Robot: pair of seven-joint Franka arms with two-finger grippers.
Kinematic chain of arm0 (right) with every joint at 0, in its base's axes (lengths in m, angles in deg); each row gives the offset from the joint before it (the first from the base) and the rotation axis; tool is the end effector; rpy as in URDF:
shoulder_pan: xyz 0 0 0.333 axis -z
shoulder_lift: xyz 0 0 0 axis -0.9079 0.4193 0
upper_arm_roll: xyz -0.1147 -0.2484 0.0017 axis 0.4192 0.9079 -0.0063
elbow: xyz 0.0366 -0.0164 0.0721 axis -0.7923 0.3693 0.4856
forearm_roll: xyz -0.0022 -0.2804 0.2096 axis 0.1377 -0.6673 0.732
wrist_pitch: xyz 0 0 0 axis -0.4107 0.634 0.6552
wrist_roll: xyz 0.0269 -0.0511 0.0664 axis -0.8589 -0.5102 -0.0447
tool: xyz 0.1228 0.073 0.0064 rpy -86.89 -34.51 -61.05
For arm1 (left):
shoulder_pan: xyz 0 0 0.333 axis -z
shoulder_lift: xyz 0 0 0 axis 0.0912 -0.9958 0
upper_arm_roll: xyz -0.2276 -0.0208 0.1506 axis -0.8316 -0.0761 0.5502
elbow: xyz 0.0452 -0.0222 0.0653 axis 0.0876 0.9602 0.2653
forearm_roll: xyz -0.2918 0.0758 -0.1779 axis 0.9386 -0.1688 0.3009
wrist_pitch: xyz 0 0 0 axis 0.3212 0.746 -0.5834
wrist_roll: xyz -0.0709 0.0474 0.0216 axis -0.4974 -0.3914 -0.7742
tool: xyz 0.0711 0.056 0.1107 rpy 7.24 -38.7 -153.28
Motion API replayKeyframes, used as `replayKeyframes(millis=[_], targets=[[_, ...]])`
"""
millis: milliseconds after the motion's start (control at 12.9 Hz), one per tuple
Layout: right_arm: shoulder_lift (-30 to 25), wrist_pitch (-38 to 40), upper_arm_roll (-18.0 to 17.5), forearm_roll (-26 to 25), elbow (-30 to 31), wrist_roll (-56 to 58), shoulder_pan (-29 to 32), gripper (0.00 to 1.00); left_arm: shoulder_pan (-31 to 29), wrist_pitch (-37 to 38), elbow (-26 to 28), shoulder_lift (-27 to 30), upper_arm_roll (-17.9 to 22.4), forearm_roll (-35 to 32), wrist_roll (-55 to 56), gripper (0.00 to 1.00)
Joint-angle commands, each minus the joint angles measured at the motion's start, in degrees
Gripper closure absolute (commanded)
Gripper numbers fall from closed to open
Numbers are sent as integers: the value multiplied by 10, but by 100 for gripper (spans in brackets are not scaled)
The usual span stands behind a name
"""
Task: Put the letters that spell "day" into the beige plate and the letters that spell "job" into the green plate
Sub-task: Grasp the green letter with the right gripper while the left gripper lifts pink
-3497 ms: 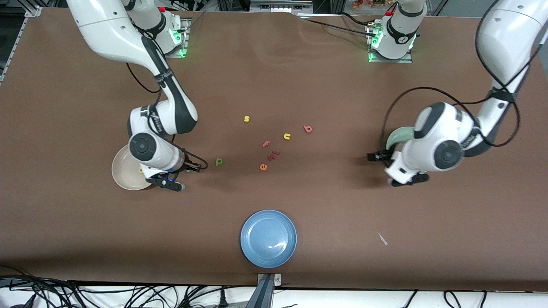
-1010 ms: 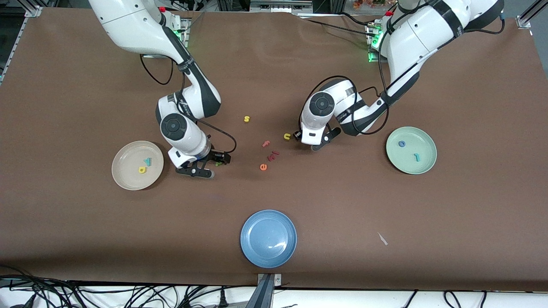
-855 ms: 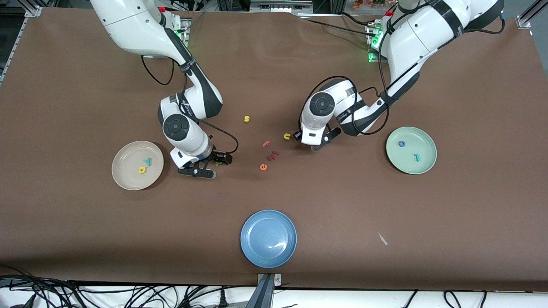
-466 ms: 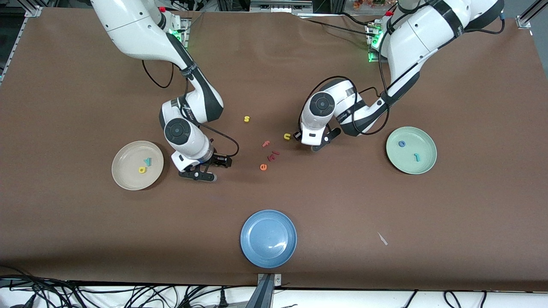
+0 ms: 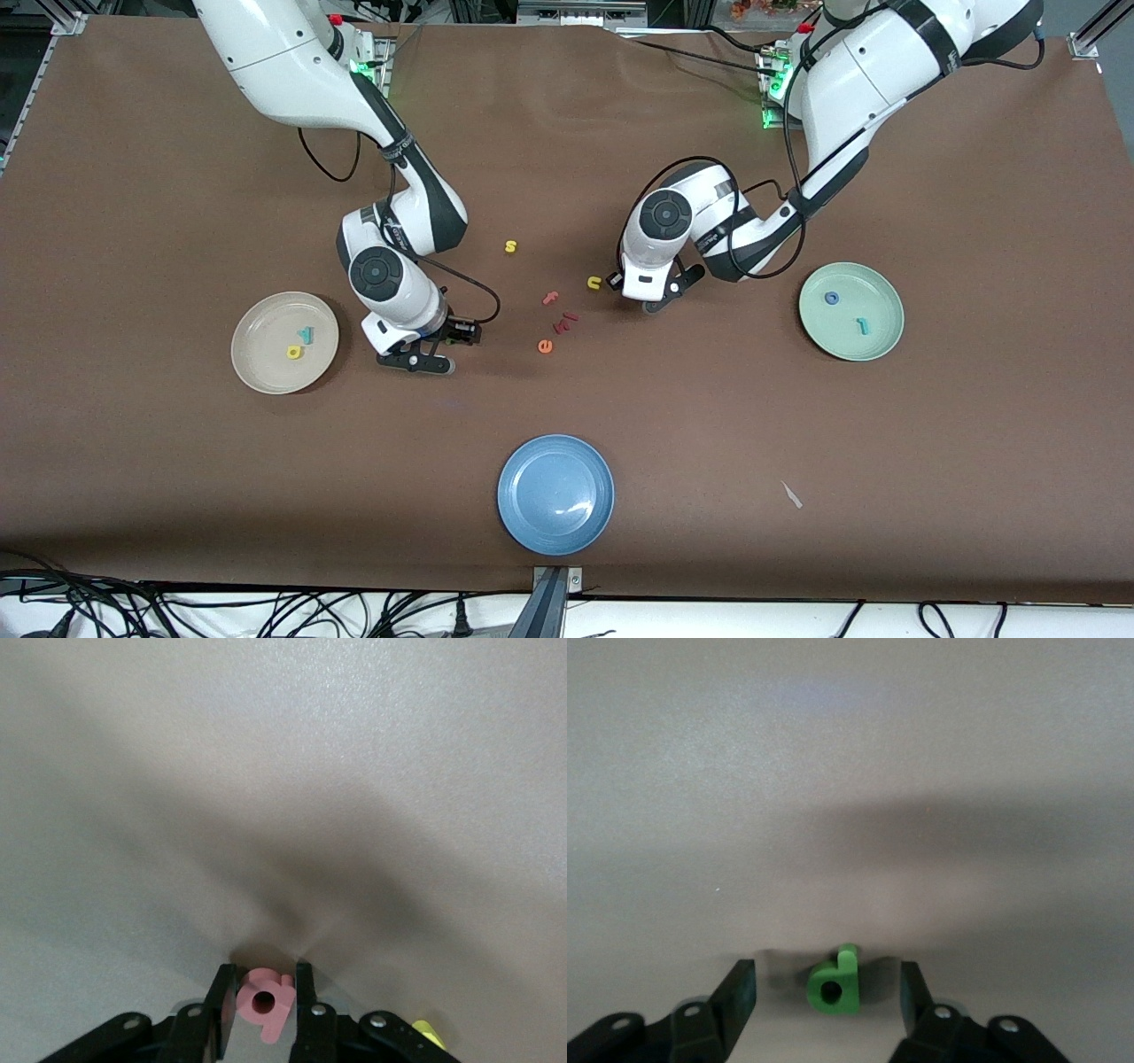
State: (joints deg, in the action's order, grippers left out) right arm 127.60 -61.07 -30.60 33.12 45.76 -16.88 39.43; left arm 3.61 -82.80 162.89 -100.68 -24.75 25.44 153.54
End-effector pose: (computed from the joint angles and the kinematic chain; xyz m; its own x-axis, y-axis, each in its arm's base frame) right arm 0.5347 0.2780 0.1468 0.9902 -0.1346 -0.0370 -0.1365 -0.9891 -0.0556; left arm 0.4193 -0.3639 0.1384 0.7598 0.6267 -0.1730 0.6236 -0.7778 -0.0788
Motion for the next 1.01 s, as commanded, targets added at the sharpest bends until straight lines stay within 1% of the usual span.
replayKeyframes(millis=[0,155,233,311,389,544,699,777,933], targets=[[10,0,0,-8,-12,-2,-1,43,3,7,-5,-6,5,-17,-2,72],[10,0,0,-7,-12,-1,-1,51,3,8,-6,-3,4,-17,-3,72],[10,0,0,-8,-12,-1,-1,53,-6,11,-7,1,-1,-14,-8,72],[11,0,0,-7,-12,-1,-1,55,-14,33,-14,11,-6,-9,-25,72],[11,0,0,-8,-12,-1,-1,57,-27,66,-28,14,-23,-6,-47,72],[12,0,0,-8,-12,-2,-1,63,-86,102,-57,16,-70,16,-91,72],[13,0,0,-7,-12,-2,-1,68,-154,145,-86,17,-102,16,-146,71],[14,0,0,-7,-12,-3,-1,68,-187,167,-95,18,-111,15,-187,71],[14,0,0,-8,-12,-2,-1,74,-256,189,-96,35,-115,11,-279,71]])
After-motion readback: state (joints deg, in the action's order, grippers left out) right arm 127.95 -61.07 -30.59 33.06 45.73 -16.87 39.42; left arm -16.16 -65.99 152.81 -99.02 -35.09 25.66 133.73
